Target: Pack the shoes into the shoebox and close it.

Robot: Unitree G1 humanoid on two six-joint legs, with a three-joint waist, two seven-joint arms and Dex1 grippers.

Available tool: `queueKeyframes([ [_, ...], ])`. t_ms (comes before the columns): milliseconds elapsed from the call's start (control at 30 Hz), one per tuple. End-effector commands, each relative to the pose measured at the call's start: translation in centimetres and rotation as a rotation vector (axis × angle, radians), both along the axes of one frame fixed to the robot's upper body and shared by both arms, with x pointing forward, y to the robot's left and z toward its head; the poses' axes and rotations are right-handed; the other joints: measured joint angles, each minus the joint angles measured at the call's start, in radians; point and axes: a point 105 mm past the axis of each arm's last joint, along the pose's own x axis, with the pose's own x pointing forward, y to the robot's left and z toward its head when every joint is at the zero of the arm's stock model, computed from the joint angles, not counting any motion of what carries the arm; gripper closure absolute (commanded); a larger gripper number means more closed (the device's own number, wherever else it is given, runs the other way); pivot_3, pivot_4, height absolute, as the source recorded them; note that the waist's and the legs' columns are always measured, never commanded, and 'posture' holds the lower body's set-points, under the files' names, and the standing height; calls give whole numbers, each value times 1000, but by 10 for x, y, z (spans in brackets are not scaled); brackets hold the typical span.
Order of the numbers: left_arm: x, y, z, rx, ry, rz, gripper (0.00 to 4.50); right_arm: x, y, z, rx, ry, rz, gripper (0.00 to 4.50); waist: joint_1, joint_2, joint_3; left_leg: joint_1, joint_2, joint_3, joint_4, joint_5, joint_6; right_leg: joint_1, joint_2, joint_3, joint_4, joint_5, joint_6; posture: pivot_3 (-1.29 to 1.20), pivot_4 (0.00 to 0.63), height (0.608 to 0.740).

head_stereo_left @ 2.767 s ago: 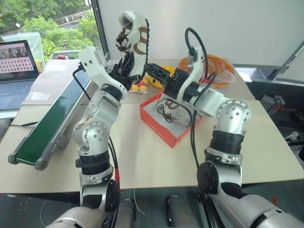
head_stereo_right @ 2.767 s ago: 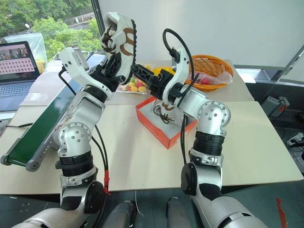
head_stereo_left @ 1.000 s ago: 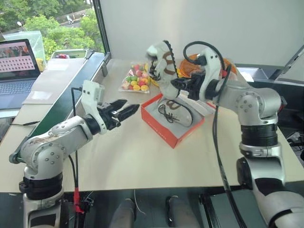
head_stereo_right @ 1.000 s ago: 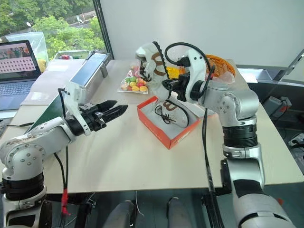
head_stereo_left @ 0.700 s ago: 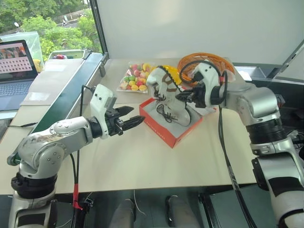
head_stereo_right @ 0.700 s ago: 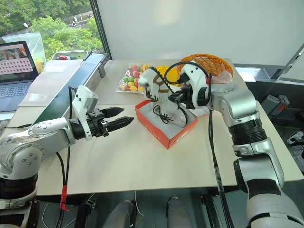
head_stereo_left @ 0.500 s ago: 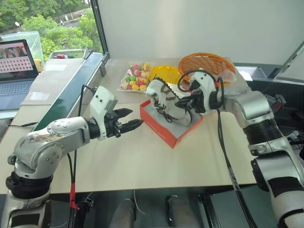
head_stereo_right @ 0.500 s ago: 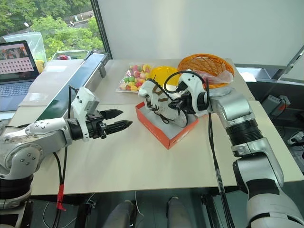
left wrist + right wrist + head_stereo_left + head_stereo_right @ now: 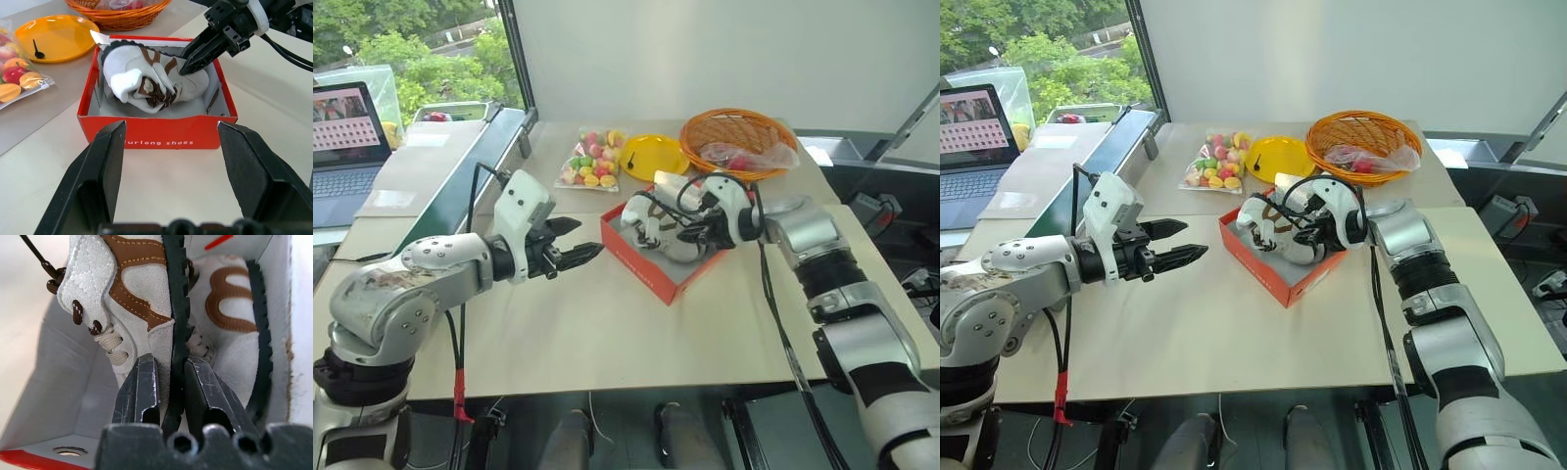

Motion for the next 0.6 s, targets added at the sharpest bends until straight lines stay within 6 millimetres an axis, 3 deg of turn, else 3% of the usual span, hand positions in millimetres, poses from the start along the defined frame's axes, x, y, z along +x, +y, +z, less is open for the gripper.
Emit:
queueKeyframes([
  [33,-1,1,18,-11,-76,27,1333,5,6,4,-32,-45,40,4163,0,0,0,0,0,0,0,0,0,0,0,0,0,0,0,0,150,740],
  [333,-5,-4,18,-22,-83,28,1333,10,-4,-31,-219,-18,60,4163,0,0,0,2,0,1,0,0,0,2,0,1,0,0,0,0,150,740],
  [600,-6,-13,16,-45,-87,20,1333,13,-18,-43,-478,-56,120,4163,2,0,0,10,0,2,0,0,-1,9,0,2,1,0,1,0,150,740],
])
